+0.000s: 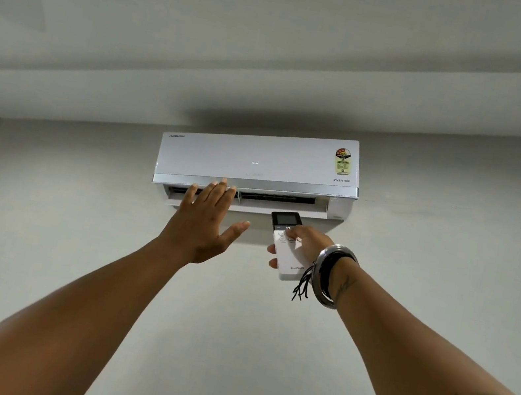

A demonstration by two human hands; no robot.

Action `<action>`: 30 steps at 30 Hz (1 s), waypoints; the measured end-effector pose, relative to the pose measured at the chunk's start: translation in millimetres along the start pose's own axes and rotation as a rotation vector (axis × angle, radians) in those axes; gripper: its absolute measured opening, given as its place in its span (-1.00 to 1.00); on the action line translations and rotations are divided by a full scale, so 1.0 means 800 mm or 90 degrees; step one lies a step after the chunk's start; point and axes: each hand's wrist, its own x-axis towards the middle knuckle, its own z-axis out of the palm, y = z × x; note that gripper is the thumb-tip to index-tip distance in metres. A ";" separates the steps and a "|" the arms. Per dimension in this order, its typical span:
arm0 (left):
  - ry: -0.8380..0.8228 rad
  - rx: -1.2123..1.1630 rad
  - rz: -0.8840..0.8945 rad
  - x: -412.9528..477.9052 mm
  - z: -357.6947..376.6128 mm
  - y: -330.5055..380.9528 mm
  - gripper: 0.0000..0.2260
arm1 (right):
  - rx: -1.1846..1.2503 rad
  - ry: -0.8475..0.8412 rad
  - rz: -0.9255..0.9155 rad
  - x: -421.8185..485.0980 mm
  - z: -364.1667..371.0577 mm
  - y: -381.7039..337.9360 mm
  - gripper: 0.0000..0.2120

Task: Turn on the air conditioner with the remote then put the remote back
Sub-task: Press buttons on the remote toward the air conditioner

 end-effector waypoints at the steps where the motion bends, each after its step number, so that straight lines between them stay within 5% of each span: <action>1: -0.002 -0.003 0.002 -0.002 -0.001 0.001 -0.26 | 0.005 -0.001 0.004 -0.001 0.002 0.001 -0.86; 30: -0.007 0.003 0.031 -0.012 -0.030 0.012 -0.27 | 0.028 0.023 0.047 -0.020 0.028 0.006 -0.88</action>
